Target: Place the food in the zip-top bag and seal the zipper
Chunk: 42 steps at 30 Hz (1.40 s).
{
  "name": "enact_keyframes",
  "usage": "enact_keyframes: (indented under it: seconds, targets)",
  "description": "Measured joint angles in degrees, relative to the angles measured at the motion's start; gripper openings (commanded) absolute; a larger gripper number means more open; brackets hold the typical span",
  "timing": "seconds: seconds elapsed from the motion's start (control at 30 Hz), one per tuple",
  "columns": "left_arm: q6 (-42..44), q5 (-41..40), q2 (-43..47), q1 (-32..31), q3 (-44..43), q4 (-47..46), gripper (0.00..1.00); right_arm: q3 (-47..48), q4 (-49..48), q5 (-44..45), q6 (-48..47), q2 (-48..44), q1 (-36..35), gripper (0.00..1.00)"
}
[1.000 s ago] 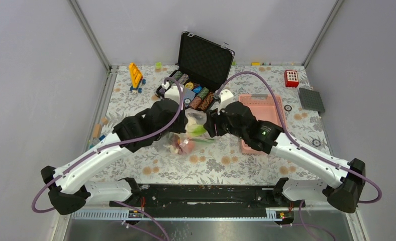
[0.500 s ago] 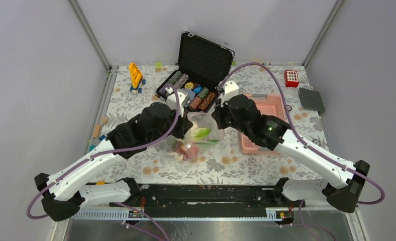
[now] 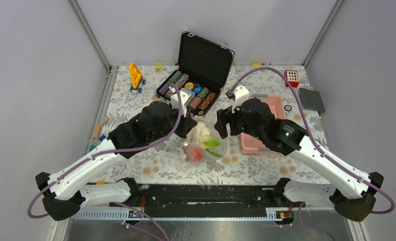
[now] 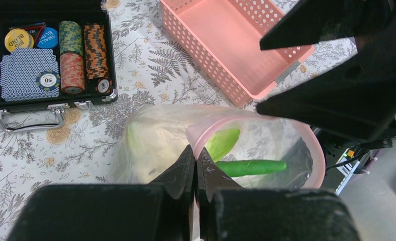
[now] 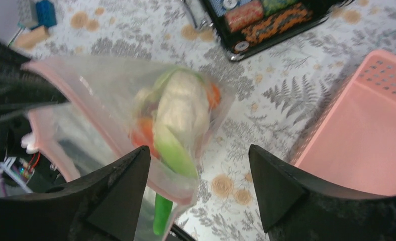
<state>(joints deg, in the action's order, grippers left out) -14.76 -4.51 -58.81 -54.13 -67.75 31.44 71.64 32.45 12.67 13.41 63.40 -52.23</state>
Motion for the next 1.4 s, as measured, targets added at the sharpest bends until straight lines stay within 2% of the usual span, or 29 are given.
enact_keyframes:
  seconds: [0.17,0.4,0.5,0.67,0.8,0.83,0.87,0.9,0.97,1.0,1.03,1.07,1.13,1.23,1.27,1.33,1.4]
  targets:
    - [0.2,0.0,-1.4,0.1,0.0,-0.6,0.00,-5.1,0.3,-3.5,1.1,-3.6,0.1,0.82]
    - [0.4,0.0,-2.5,0.7,-0.1,-1.6,0.00,-6.5,2.6,-0.5,3.8,-3.3,0.1,0.87]
    - [0.5,0.1,-2.8,1.1,-0.2,-1.9,0.00,-7.4,2.4,0.3,3.8,-6.6,0.1,0.92]
    - [0.4,0.8,-3.5,2.8,-0.2,-2.6,0.00,-9.6,-0.3,-1.9,3.8,-14.5,0.1,0.94]
    - [0.4,1.9,-4.3,3.6,-0.8,-2.8,0.00,-10.4,-2.5,-5.1,4.4,-15.1,0.1,0.92]
    - [0.3,2.3,-4.4,3.7,-0.8,-2.9,0.00,-10.6,-2.9,-5.3,4.8,-14.2,0.1,0.89]
    - [0.4,2.7,-4.5,3.7,-0.8,-2.9,0.00,-10.7,-3.3,-5.3,5.2,-12.6,0.1,0.81]
    - [0.4,3.0,-4.5,3.7,-0.8,-2.9,0.00,-10.8,-3.5,-5.2,5.7,-11.1,0.1,0.67]
    - [0.4,3.9,-4.5,3.7,-0.8,-2.9,0.00,-10.7,-3.7,-4.6,6.7,-7.0,0.1,0.30]
    - [0.4,4.3,-4.5,3.7,-0.8,-2.9,0.00,-10.5,-3.6,-4.1,7.2,-4.4,0.1,0.15]
    - [0.4,4.9,-4.5,3.7,-0.8,-2.9,0.00,-10.4,-3.5,-3.6,7.3,-2.4,0.1,0.05]
    - [0.4,5.8,-4.5,3.7,-0.8,-2.8,0.00,-10.3,-3.5,-2.9,7.9,-0.6,0.1,0.00]
    - [0.6,7.9,-4.5,3.7,-0.8,-2.8,0.00,-9.6,-3.6,-1.6,7.8,0.3,0.1,0.00]
    - [1.2,10.8,-4.2,3.7,-0.7,-3.0,0.09,-8.2,-3.2,0.9,7.3,-1.7,0.1,0.00]
    - [1.4,11.6,-4.1,3.8,-0.6,-3.3,0.15,-7.5,-2.7,1.9,7.1,-2.7,0.1,0.00]
    - [1.7,12.9,-3.8,3.8,-0.1,-4.0,0.38,-5.3,-0.9,3.3,7.0,-4.0,0.1,0.00]
    - [1.7,14.0,-3.4,3.8,0.6,-5.0,0.75,-2.4,1.5,4.7,7.3,-4.3,0.2,0.00]
